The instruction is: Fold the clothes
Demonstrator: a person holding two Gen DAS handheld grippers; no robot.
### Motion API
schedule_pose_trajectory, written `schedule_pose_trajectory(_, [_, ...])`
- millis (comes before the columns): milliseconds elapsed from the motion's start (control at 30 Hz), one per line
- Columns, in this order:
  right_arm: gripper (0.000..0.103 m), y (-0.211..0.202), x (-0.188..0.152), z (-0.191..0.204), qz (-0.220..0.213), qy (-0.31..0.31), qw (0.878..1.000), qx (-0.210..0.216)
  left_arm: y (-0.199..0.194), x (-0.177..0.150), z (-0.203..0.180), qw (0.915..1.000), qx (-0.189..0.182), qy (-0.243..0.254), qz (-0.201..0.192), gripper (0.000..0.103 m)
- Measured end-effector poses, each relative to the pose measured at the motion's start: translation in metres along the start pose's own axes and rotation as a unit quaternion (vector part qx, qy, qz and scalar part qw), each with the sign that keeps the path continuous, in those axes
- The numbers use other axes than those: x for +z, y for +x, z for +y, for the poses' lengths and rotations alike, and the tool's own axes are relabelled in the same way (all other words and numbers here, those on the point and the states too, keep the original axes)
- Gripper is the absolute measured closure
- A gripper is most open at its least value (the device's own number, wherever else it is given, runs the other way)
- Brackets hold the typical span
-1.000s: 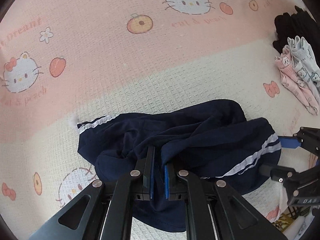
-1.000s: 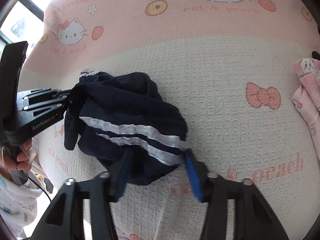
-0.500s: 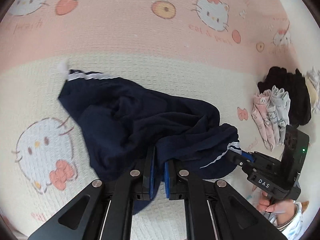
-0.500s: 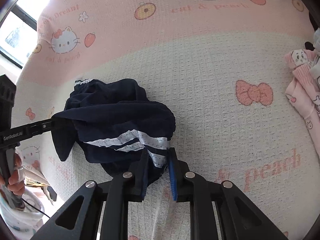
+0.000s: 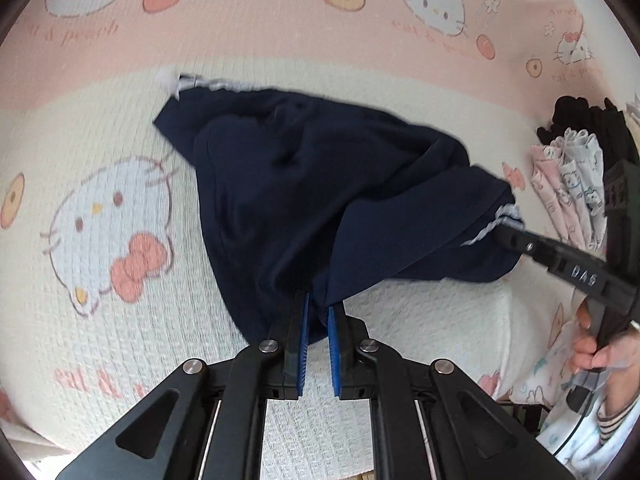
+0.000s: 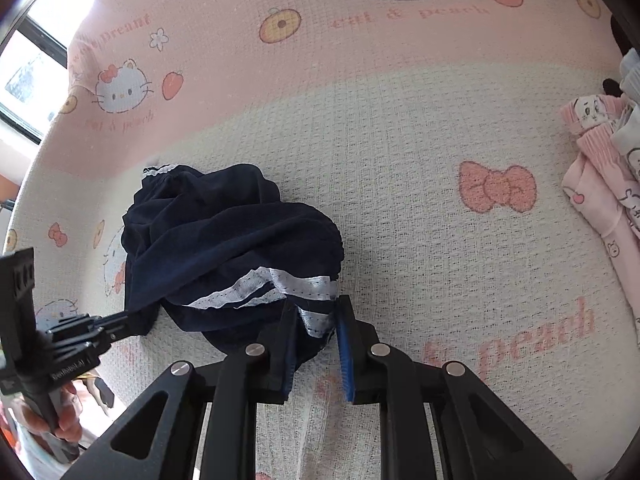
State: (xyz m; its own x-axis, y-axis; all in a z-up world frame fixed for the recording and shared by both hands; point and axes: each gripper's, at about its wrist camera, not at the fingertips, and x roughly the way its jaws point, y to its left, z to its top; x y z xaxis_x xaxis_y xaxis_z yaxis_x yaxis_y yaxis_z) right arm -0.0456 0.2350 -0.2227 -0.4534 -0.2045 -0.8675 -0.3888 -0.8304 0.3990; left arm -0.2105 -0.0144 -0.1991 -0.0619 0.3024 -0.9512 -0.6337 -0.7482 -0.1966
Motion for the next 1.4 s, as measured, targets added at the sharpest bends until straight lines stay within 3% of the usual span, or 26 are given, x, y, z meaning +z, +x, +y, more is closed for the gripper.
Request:
schedule_pose_trajectory(133, [0.085, 0.002, 0.001, 0.003, 0.009, -0.002, 1.0, -0.002, 0.002, -0.008, 0.001, 0.9999, 0.008, 0.009, -0.01, 0.096])
schedule_pose_trajectory(167, [0.078, 0.0, 0.001, 0.006, 0.004, -0.012, 1.0, -0.012, 0.003, -0.009, 0.0, 0.9997, 0.014, 0.012, -0.014, 0.096])
schedule_pose_trajectory(267, [0.045, -0.012, -0.002, 0.02, -0.021, -0.063, 0.997, -0.046, 0.003, -0.013, -0.005, 0.9975, 0.044, 0.034, -0.044, 0.096])
schedule_pose_trajectory(300, [0.042, -0.018, -0.005, 0.027, -0.036, -0.089, 0.994, -0.055, 0.001, -0.014, -0.007, 0.9963, 0.049, 0.042, -0.058, 0.096])
schedule_pose_trajectory(500, [0.041, -0.032, -0.025, 0.067, -0.075, -0.225, 0.968, -0.086, -0.003, -0.015, -0.012, 0.9917, 0.059, 0.06, -0.097, 0.096])
schedule_pose_trajectory(700, [0.042, -0.015, -0.03, 0.1, -0.059, -0.284, 0.953, -0.082, -0.012, -0.002, -0.002, 0.9907, 0.05, 0.051, -0.116, 0.096])
schedule_pose_trajectory(933, [0.042, -0.008, -0.014, 0.121, -0.061, -0.294, 0.952, -0.057, -0.019, 0.011, 0.006, 0.991, 0.046, 0.046, -0.117, 0.096])
schedule_pose_trajectory(1200, [0.042, 0.005, -0.006, 0.137, -0.069, -0.32, 0.945, 0.004, -0.019, 0.016, 0.0, 0.9918, 0.048, 0.047, -0.109, 0.096])
schedule_pose_trajectory(1333, [0.042, 0.019, -0.012, 0.135, -0.047, -0.317, 0.947, 0.0, -0.014, 0.02, 0.005, 0.9948, 0.019, 0.03, -0.096, 0.096])
schedule_pose_trajectory(1400, [0.052, 0.025, -0.013, 0.134, -0.043, -0.32, 0.946, -0.006, -0.015, 0.022, 0.007, 0.9953, 0.017, 0.024, -0.092, 0.096])
